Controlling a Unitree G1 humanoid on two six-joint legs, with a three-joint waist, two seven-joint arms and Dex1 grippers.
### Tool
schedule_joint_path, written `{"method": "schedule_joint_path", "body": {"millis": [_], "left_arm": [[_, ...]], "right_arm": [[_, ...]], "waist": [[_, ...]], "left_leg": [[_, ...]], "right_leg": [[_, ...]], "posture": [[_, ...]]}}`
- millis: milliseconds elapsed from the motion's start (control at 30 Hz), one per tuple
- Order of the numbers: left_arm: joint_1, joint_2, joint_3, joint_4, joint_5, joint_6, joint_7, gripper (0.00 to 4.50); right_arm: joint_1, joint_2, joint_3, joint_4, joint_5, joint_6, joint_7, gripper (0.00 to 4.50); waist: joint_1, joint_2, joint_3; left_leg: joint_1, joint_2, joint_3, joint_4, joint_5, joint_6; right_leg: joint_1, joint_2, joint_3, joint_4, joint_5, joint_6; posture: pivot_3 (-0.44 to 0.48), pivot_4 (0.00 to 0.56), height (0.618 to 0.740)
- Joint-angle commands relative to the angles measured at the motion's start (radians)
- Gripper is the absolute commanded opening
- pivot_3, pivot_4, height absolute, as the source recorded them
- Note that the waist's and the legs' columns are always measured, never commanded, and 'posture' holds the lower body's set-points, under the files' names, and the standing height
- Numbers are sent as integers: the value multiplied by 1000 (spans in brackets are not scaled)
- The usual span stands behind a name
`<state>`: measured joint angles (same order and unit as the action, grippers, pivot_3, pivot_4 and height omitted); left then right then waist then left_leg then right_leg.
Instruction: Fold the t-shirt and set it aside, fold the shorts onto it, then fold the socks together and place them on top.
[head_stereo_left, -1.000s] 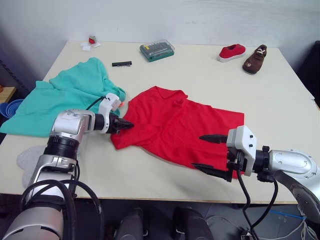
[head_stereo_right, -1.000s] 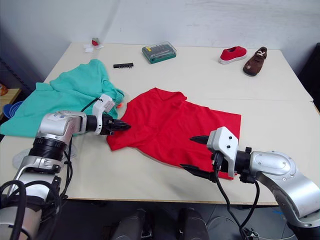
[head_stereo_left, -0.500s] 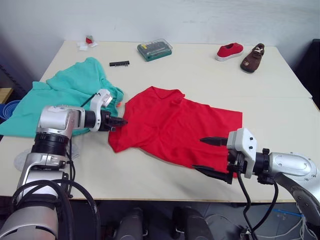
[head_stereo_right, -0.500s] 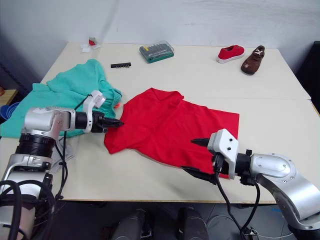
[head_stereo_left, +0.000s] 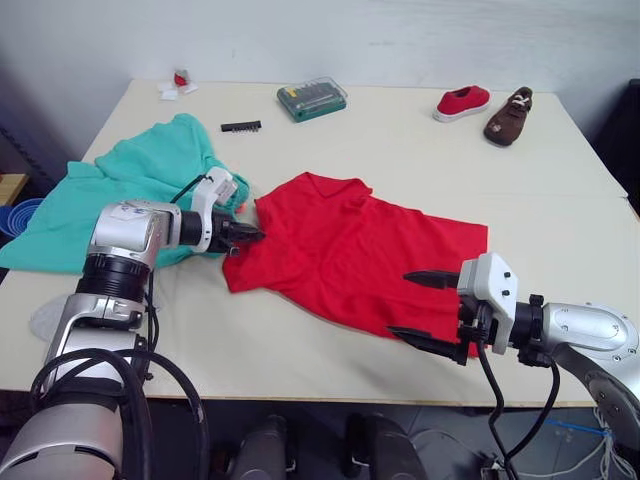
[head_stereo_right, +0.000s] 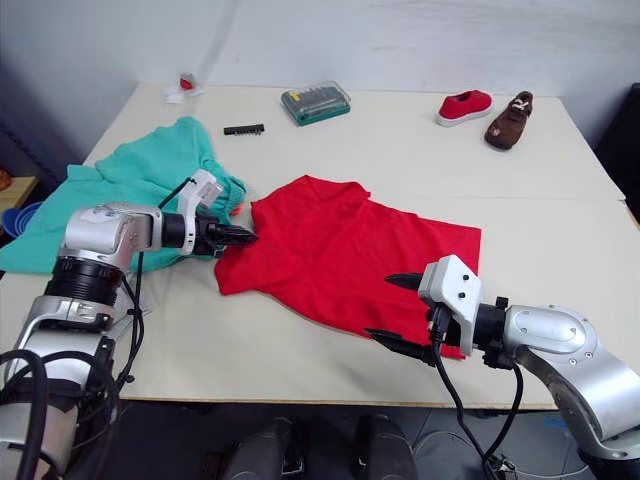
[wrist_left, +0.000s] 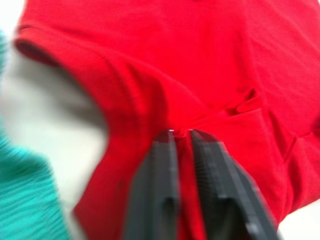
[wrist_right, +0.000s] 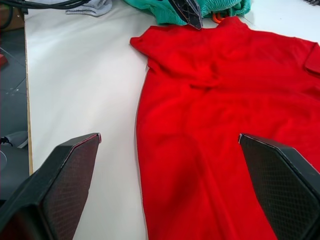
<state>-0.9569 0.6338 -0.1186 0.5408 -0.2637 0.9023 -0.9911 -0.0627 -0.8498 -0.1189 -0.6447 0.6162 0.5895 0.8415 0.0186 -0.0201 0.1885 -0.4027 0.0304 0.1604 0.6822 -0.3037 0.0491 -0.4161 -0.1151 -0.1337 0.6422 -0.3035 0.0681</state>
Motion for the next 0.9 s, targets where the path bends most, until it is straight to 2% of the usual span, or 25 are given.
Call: {"method": "schedule_joint_path", "body": {"millis": [33, 133, 233, 300, 433, 633, 900], "left_arm": [[-31, 20, 40, 1, 0, -39, -1, 1851], [-34, 74, 104, -29, -34, -68, -29, 2766], [-5, 119, 135, -122, -101, -10, -106, 3705], [39, 154, 118, -199, -121, 47, -139, 3705], [73, 158, 92, -243, -123, 207, -74, 3705], [87, 127, 64, -233, -107, 263, 5, 3705], [117, 122, 1, -236, -96, 275, 18, 3705]], "right_arm": [[12, -3, -24, -32, 5, -14, 3, 4500], [27, -3, -27, -35, -2, -21, 2, 4500], [34, -5, -29, -35, -2, -24, 7, 4500], [35, -8, -28, -33, -5, -26, 14, 4500], [16, -10, -24, -17, -6, -26, 26, 4500], [-1, -6, -17, -11, -12, -22, 34, 4500], [15, -6, -23, -21, -14, -22, 36, 4500]], "waist": [[-2, 0, 0], [-7, -1, 1], [-16, -2, 1], [-19, -2, 1], [-18, -2, 1], [-17, -2, 1], [-18, -2, 1]], "left_leg": [[0, 0, 0, 0, 0, 0], [0, 0, 0, 0, 0, 0], [0, 0, 0, 0, 0, 0], [0, 0, 0, 0, 0, 0], [1, 0, 0, 0, 0, 0], [0, 0, -1, 0, 1, 0], [0, 0, -1, 0, 1, 0]], "right_leg": [[0, 0, 0, 0, 0, 0], [0, 0, 0, 0, 0, 0], [0, 0, 0, 0, 0, 0], [0, 0, 0, 1, 0, 0], [1, 0, 0, 0, 0, 0], [1, 0, 0, 1, 0, 0], [0, 0, 0, 1, 0, 0]], "posture": [[0, 150, 740], [0, 150, 740], [0, 150, 740], [0, 150, 740], [0, 150, 740], [0, 150, 740], [0, 150, 740]]}}
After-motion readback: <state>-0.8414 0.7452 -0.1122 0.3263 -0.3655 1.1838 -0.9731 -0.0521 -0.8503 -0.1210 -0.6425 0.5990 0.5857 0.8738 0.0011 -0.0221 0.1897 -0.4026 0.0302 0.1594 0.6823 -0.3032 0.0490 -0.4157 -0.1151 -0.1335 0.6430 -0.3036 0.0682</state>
